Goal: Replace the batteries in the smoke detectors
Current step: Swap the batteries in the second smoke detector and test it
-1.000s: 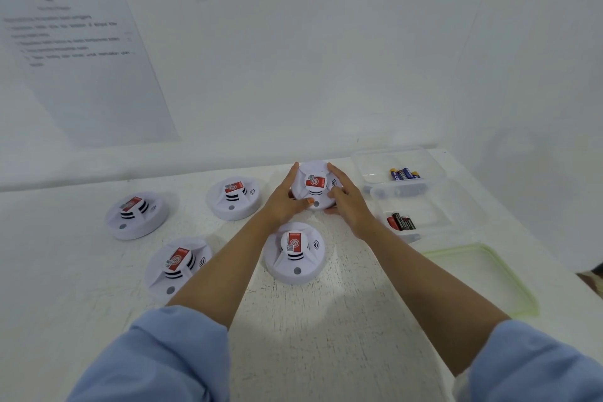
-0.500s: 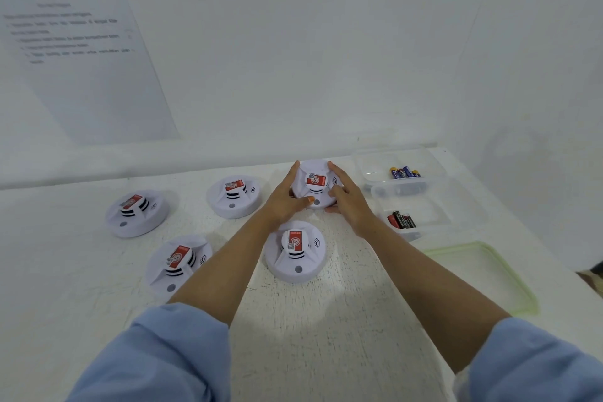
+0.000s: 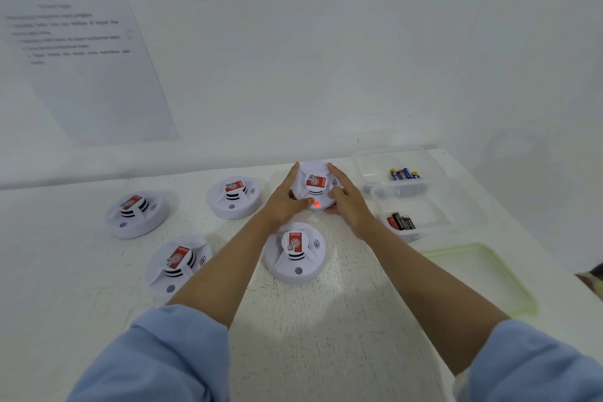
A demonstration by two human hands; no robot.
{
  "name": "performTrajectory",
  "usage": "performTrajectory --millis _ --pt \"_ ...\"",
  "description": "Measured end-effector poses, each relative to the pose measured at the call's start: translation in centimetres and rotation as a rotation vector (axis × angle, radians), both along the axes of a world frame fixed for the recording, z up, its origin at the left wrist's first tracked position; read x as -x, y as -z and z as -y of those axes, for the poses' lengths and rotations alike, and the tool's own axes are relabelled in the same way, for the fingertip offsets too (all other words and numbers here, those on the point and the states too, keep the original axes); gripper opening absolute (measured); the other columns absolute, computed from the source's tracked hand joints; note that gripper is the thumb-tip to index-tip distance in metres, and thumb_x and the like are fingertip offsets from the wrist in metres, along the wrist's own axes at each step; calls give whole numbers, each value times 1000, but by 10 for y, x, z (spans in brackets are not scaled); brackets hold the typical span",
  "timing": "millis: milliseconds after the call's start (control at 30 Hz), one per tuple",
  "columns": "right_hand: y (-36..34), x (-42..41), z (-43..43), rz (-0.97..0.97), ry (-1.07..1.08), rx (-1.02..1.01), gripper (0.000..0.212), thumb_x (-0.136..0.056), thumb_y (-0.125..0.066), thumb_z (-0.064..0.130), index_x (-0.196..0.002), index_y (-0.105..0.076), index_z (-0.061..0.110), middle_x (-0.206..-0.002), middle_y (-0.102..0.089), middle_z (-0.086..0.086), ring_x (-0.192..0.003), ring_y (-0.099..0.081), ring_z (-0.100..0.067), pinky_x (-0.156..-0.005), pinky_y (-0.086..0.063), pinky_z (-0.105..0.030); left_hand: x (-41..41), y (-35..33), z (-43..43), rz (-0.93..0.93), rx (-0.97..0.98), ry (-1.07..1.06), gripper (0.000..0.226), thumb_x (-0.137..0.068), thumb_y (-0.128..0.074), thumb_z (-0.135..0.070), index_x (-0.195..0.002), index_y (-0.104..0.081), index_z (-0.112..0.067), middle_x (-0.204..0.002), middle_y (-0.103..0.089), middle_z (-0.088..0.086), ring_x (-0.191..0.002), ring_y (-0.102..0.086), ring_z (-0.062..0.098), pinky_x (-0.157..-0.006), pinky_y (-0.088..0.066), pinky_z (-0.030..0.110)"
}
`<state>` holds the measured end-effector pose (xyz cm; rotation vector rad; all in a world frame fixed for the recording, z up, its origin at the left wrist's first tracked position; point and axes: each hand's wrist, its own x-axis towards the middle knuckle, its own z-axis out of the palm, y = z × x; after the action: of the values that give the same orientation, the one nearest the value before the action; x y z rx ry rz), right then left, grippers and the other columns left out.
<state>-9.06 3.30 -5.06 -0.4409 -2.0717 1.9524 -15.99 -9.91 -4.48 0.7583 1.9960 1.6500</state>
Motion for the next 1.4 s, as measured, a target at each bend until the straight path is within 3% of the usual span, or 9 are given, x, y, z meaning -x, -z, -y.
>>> performTrajectory --millis 100,300,500,700,867,967,1133,1267,1400 --pt "0 -1 0 0 -1 -8 49 -96 -34 6 -139 -35 29 -126 -49 -1 -103 -55 -21 -91 -52 -46 -1 0 0 -9 -22 15 76 -87 -56 3 -146 -14 -17 -141 -40 9 -121 -44 19 -78 -49 7" --pt "-1 -1 1 2 3 7 49 -96 -33 6 -139 -36 30 -127 -48 -3 -104 -55 -20 -84 -53 -38 -1 1 1 4 -12 11 77 -87 -57 3 -147 -12 -16 -145 -36 9 -126 -43 21 -86 -47 15" --pt "-1 -1 1 6 6 -3 49 -96 -33 6 -140 -35 29 -127 -48 -2 -106 -54 -22 -90 -52 -43 2 3 0 17 16 0 79 -87 -59 -1 -148 -11 -18 -148 -33 9 -133 -38 27 -102 -40 32" --pt "-1 -1 2 2 9 -19 49 -97 -33 7 -140 -34 28 -133 -46 -3 -109 -54 -21 -89 -53 -41 1 2 0 10 14 2 78 -87 -57 1 -147 -12 -17 -147 -34 8 -132 -39 24 -96 -41 24" --pt "-1 -1 3 12 17 -15 50 -95 -33 5 -140 -35 28 -127 -49 -3 -107 -56 -27 -92 -50 -49 4 4 0 -2 53 -16 81 -86 -62 -5 -148 -12 -20 -149 -33 9 -135 -36 27 -111 -33 46" --pt "-1 -1 4 15 15 -12 50 -95 -33 5 -139 -36 29 -120 -51 0 -115 -53 -34 -92 -49 -53 3 3 0 12 41 -21 80 -86 -61 -3 -148 -12 -19 -149 -33 8 -134 -36 26 -110 -34 44" --pt "-2 -2 3 12 12 -18 49 -96 -32 6 -140 -34 28 -124 -51 -3 -110 -56 -29 -92 -50 -51 5 5 0 7 34 9 79 -85 -62 -4 -147 -15 -21 -147 -37 8 -132 -40 26 -107 -39 41" --pt "-2 -2 4 21 16 -13 49 -96 -34 6 -139 -36 30 -110 -52 4 -115 -52 -35 -92 -49 -53 5 5 0 13 41 -9 83 -85 -63 -4 -148 -11 -21 -149 -32 8 -135 -36 27 -110 -35 44" --pt "-2 -2 4 15 17 -14 50 -95 -34 6 -139 -36 30 -126 -51 -4 -106 -56 -28 -92 -49 -52 5 5 0 8 56 -14 83 -85 -63 -5 -148 -11 -20 -150 -31 8 -135 -35 27 -110 -35 44"
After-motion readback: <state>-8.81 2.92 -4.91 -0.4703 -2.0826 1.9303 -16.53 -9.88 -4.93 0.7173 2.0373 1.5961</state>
